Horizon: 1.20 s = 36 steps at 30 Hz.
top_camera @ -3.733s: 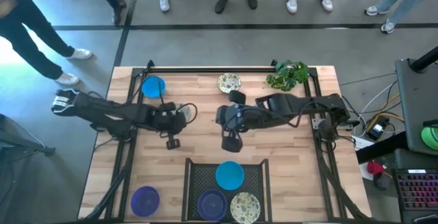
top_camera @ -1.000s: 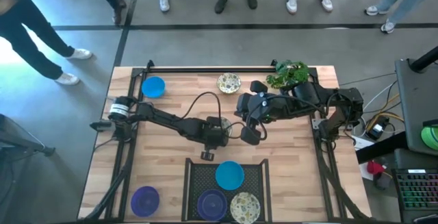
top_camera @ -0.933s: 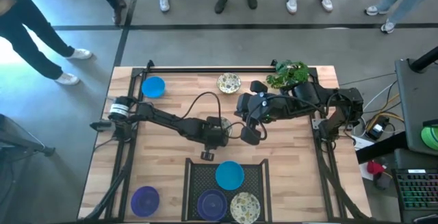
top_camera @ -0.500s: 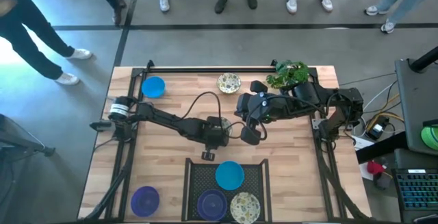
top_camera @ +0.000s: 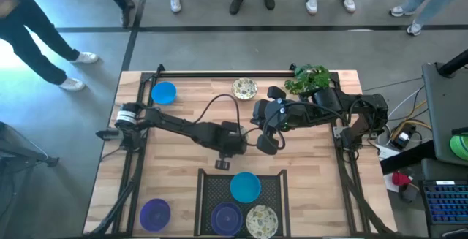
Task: Pick & Place Mini bowls
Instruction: Stack the bottom white patterned bowl on top of the white patterned bowl on the shelf
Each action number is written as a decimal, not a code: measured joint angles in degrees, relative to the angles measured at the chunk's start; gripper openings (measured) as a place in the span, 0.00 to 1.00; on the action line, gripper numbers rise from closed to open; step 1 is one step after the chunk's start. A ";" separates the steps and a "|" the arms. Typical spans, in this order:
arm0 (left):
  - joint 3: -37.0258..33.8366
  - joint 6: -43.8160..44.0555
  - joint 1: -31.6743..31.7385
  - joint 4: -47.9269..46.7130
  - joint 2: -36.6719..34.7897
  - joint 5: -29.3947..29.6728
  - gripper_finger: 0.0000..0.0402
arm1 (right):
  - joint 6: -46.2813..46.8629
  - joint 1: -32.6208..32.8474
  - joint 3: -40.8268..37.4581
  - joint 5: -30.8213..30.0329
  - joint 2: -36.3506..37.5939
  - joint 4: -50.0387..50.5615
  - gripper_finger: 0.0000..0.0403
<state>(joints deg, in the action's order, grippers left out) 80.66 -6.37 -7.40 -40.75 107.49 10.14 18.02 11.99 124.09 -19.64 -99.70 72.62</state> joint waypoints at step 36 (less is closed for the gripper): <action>-10.18 8.06 -0.33 -9.36 -36.65 12.67 0.14 | 1.13 0.11 -1.78 -0.02 1.11 0.54 0.02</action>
<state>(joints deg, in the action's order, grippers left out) 70.48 1.69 -7.73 -50.10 70.85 22.81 19.15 12.10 122.31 -19.66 -98.59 73.16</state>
